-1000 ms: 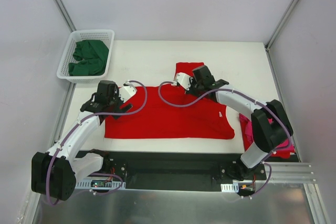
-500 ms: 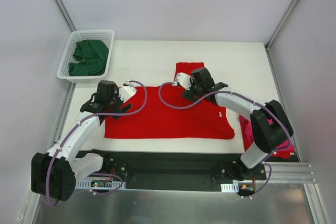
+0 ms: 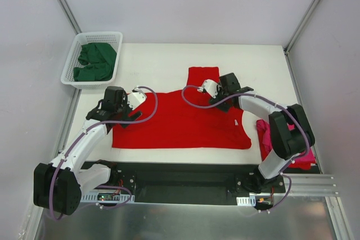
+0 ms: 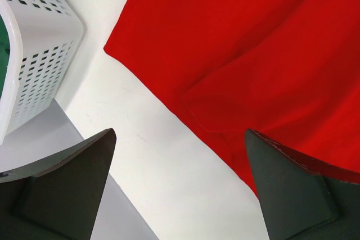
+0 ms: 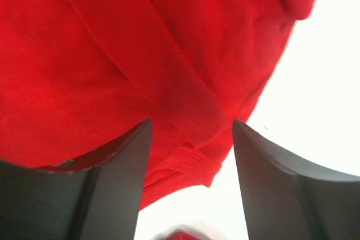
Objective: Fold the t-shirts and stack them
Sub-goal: Fold the flattened tshirt in 1/3 of the way
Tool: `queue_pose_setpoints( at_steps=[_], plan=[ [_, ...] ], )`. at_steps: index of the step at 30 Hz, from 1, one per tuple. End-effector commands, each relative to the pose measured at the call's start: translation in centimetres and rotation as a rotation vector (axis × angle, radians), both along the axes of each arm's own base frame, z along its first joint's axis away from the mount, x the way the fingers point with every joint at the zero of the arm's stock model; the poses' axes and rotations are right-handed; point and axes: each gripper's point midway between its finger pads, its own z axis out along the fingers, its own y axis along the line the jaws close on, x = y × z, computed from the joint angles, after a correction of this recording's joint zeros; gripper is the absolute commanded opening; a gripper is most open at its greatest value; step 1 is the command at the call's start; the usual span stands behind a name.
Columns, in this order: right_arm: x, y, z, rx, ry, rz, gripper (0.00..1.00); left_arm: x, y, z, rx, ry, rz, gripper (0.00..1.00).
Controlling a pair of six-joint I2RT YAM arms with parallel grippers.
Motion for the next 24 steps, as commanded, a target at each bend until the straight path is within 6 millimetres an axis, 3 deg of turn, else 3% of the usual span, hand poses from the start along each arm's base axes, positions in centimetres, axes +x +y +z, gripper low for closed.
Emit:
queue_pose_setpoints(
  at_steps=[1, 9, 24],
  plan=[
    [-0.1, 0.8, -0.5, 0.039, 0.062, 0.035, 0.6, -0.3, -0.4, -0.2, -0.03, 0.017, 0.005, 1.0],
    [-0.5, 0.8, -1.4, 0.031, 0.1, 0.047, 0.59, -0.2, -0.4, -0.1, -0.028, 0.018, 0.006, 0.99],
    [4.1, 0.5, -0.4, -0.007, -0.094, -0.011, 0.61, -0.3, -0.3, -0.2, -0.024, 0.024, 0.008, 0.99]
  ],
)
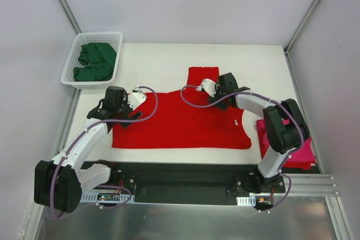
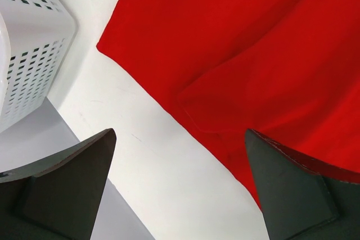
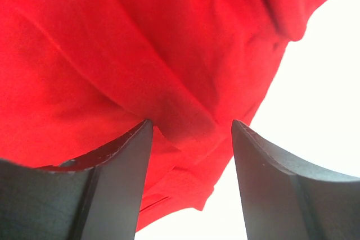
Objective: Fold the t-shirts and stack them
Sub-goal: Fold the flattened tshirt in 1/3 of the way
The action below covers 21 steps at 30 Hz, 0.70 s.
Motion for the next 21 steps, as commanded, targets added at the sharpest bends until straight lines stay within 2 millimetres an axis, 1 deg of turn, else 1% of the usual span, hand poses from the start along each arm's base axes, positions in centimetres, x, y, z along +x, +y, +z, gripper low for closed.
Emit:
queue_pose_setpoints(
  at_steps=[1, 7, 10, 14, 16, 17, 21],
  plan=[
    [2.8, 0.2, 1.4, -0.008, -0.103, -0.01, 0.62, -0.3, -0.3, 0.3, -0.019, 0.003, -0.001, 0.99],
    [3.7, 0.1, 1.8, -0.014, -0.155, -0.03, 0.63, -0.2, -0.2, 0.2, -0.019, 0.006, 0.002, 1.0],
    [4.8, 0.3, 2.9, 0.004, -0.214, -0.05, 0.64, -0.2, -0.2, 0.3, -0.017, 0.006, 0.003, 0.99],
    [5.5, 0.5, 4.0, 0.03, -0.253, -0.074, 0.65, -0.1, -0.2, 0.3, -0.018, 0.007, 0.004, 0.99],
    [5.7, 0.8, 4.7, 0.05, -0.268, -0.09, 0.68, -0.1, -0.2, 0.2, -0.017, 0.01, 0.004, 0.99],
    [5.9, 1.0, 5.1, 0.06, -0.276, -0.095, 0.73, -0.1, -0.2, 0.3, -0.016, 0.008, 0.004, 0.99],
    [6.4, 1.1, 6.4, 0.076, -0.283, -0.129, 0.76, -0.1, -0.2, 0.3, -0.016, 0.008, 0.005, 0.99]
  ],
)
